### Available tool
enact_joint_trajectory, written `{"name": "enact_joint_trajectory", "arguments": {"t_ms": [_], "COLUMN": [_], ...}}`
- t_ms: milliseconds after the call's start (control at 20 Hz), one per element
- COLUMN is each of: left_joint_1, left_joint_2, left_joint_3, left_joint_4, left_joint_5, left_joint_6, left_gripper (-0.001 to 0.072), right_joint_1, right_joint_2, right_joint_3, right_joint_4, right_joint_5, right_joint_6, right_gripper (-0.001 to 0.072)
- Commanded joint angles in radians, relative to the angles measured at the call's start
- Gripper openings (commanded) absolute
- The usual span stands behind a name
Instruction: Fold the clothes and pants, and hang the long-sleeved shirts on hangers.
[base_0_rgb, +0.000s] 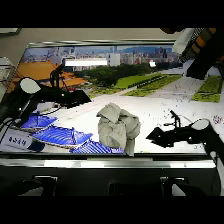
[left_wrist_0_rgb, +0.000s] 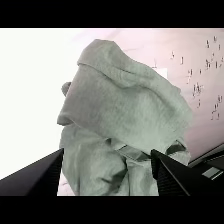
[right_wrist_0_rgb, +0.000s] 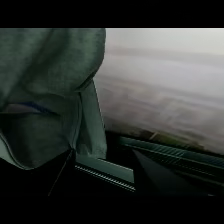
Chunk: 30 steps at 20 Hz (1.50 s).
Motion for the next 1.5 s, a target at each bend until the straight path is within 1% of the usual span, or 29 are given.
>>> {"name": "enact_joint_trajectory", "arguments": {"t_ms": [0, 250, 300, 350, 400, 450, 500, 550, 700, 800, 950, 1100, 1250, 1300, 1350, 1400, 1450], "left_joint_1": [0.018, 0.018, 0.018, 0.018, 0.016, 0.013, 0.008, 0.005, -0.027, -0.045, -0.060, -0.069, -0.076, -0.079, -0.079, -0.076, -0.063], "left_joint_2": [-0.008, -0.020, -0.025, -0.032, -0.043, -0.058, -0.079, -0.105, -0.200, -0.260, -0.330, -0.353, -0.381, -0.393, -0.401, -0.402, -0.399], "left_joint_3": [0.000, 0.000, 0.000, 0.000, 0.000, 0.000, 0.000, 0.000, 0.000, 0.000, 0.000, 0.000, 0.000, 0.000, 0.000, 0.001, 0.008], "left_joint_4": [0.000, -0.001, -0.001, -0.001, -0.002, -0.002, -0.010, -0.034, -0.189, -0.265, -0.297, -0.296, -0.298, -0.314, -0.348, -0.381, -0.406], "left_joint_5": [-0.003, -0.002, -0.003, -0.003, -0.003, -0.002, -0.002, 0.004, 0.067, 0.099, 0.099, 0.104, 0.111, 0.111, 0.109, 0.113, 0.109], "left_joint_6": [0.005, 0.004, 0.004, 0.004, 0.005, 0.005, 0.005, 0.013, 0.103, 0.139, 0.140, 0.163, 0.161, 0.164, 0.201, 0.239, 0.258], "left_gripper": [0.0621, 0.0622, 0.0622, 0.0622, 0.0621, 0.0622, 0.0621, 0.0622, 0.0618, 0.0616, 0.0616, 0.0615, 0.0593, 0.0438, 0.0070, 0.0027, 0.0026], "right_joint_1": [0.130, 0.315, 0.333, 0.345, 0.345, 0.344, 0.343, 0.343, 0.343, 0.343, 0.343, 0.343, 0.343, 0.343, 0.343, 0.343, 0.343], "right_joint_2": [-0.034, -0.177, -0.193, -0.199, -0.198, -0.198, -0.198, -0.198, -0.198, -0.190, -0.163, -0.148, -0.148, -0.148, -0.145, -0.134, -0.116], "right_joint_3": [-0.151, -0.156, -0.156, -0.156, -0.155, -0.150, -0.143, -0.137, -0.135, -0.135, -0.135, -0.135, -0.135, -0.135, -0.135, -0.135, -0.129], "right_joint_4": [0.140, 0.223, 0.260, 0.310, 0.351, 0.369, 0.368, 0.365, 0.364, 0.359, 0.343, 0.335, 0.331, 0.331, 0.331, 0.326, 0.293], "right_joint_5": [-0.185, -0.313, -0.329, -0.342, -0.344, -0.337, -0.325, -0.312, -0.270, -0.248, -0.249, -0.250, -0.248, -0.244, -0.240, -0.240, -0.245], "right_joint_6": [-0.055, -0.063, -0.086, -0.123, -0.152, -0.169, -0.175, -0.178, -0.179, -0.176, -0.156, -0.131, -0.122, -0.116, -0.116, -0.113, -0.088], "right_gripper": [0.0422, 0.0419, 0.0388, 0.0327, 0.0294, 0.0199, 0.0050, 0.0038, 0.0037, 0.0037, 0.0037, 0.0037, 0.0037, 0.0037, 0.0036, 0.0035, 0.0035]}}
